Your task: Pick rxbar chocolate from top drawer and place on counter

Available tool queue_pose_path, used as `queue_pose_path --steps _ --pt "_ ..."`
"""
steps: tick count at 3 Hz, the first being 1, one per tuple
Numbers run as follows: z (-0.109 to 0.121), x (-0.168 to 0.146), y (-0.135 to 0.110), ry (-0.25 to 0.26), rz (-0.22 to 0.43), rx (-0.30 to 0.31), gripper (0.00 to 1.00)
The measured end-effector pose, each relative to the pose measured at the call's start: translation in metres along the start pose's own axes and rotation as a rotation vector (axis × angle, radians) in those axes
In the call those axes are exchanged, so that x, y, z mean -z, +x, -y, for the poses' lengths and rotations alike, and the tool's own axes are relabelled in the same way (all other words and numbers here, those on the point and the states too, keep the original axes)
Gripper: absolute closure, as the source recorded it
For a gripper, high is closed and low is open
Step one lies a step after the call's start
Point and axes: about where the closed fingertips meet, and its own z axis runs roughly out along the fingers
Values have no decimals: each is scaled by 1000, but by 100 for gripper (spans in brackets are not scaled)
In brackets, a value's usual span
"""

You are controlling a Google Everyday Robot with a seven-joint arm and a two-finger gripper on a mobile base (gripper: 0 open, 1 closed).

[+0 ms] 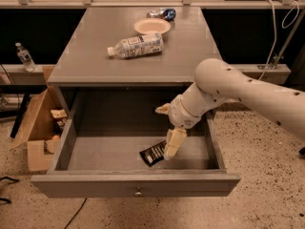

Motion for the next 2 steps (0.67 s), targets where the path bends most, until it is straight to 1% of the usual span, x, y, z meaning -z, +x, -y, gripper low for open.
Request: queue_pose_path --steps 1,2 --pt "5 -18 5 11 -17 16 0" --pt "8 -42 11 5 -54 23 0"
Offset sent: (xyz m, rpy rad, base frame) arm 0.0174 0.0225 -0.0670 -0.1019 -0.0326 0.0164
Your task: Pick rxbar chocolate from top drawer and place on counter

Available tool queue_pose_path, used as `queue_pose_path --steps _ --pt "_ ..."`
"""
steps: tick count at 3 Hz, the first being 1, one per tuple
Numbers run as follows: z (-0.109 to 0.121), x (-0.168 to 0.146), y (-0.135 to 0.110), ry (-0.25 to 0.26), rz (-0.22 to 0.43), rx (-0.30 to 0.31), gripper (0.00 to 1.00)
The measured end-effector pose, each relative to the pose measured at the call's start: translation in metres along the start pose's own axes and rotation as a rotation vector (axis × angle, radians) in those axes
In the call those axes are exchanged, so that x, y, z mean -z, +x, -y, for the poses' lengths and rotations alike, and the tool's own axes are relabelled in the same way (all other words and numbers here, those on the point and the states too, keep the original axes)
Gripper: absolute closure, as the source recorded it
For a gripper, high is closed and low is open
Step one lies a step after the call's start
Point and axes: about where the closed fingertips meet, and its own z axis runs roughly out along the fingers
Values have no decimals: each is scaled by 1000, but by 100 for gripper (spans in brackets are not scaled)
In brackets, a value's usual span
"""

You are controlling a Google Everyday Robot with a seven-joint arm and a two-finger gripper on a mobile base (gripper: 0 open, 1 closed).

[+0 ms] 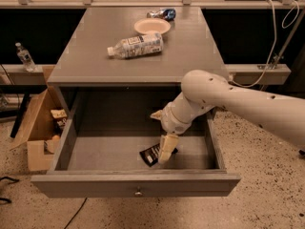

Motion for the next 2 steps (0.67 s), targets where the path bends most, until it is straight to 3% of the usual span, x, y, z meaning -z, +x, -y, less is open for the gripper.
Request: queue_pose_path --steps 2 --pt "-1 -32 14 -20 -30 -1 0"
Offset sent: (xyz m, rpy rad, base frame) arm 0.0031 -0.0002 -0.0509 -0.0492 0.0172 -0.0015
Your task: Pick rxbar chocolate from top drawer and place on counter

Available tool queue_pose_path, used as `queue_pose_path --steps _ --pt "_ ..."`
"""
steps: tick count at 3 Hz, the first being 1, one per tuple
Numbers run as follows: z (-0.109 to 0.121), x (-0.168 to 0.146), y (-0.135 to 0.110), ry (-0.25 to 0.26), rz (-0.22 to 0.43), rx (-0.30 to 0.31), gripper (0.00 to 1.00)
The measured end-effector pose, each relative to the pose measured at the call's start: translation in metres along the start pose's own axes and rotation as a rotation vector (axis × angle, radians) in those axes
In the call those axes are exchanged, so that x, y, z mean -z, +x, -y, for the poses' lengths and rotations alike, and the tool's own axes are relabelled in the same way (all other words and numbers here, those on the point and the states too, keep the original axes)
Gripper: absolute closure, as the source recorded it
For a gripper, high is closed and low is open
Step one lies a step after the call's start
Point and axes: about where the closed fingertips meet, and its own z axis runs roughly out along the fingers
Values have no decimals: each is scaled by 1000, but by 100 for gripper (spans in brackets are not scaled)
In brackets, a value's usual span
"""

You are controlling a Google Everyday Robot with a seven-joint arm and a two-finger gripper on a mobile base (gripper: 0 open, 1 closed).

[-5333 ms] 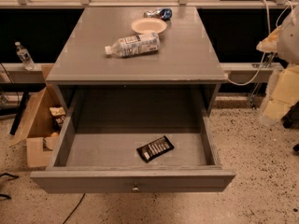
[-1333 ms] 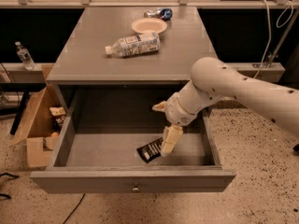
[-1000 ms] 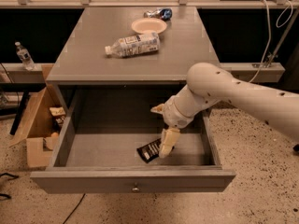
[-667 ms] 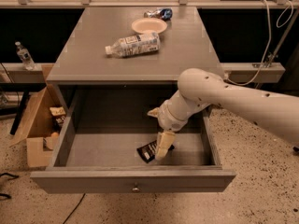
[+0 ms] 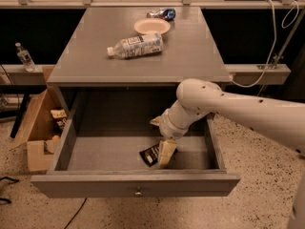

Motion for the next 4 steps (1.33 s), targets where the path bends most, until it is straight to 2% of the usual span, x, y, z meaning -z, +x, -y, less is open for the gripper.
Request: queue_pose_path --steps 2,3,4 --pt "-6 -14 12 -28 -16 -13 0" --pt "-9 -21 20 -51 -23 -24 18" --pt "-10 -21 26 -63 -26 -34 48"
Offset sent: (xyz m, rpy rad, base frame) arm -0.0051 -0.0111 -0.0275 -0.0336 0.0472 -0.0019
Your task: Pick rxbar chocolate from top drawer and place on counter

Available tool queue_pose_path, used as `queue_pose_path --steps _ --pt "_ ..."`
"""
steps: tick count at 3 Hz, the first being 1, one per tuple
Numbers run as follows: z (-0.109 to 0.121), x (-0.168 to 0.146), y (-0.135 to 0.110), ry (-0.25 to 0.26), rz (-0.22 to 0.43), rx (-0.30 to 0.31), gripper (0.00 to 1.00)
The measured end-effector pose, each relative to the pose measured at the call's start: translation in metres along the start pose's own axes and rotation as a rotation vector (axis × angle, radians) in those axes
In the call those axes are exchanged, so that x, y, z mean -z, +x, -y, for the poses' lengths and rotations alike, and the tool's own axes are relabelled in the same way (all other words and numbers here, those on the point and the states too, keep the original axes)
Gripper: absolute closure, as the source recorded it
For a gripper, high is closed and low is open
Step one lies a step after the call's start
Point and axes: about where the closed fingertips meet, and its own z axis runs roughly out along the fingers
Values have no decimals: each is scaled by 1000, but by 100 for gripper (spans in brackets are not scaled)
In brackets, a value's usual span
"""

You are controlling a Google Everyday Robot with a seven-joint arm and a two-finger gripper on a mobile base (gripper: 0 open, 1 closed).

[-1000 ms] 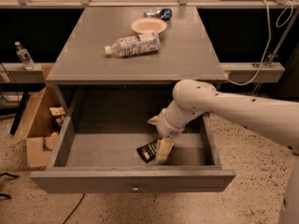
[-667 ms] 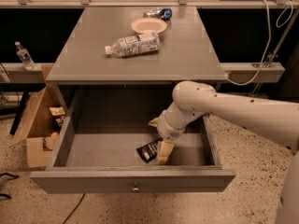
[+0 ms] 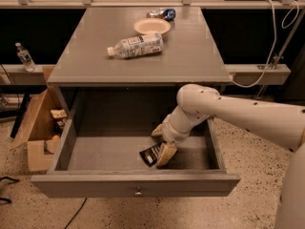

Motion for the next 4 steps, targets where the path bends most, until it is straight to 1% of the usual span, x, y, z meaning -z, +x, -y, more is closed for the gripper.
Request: queue_pose_path --steps 2,3,4 --pt "0 10 -5 0 0 0 96" --pt "-2 46 -1 73 8 0 100" --pt "-4 106 4 178 -5 1 100"
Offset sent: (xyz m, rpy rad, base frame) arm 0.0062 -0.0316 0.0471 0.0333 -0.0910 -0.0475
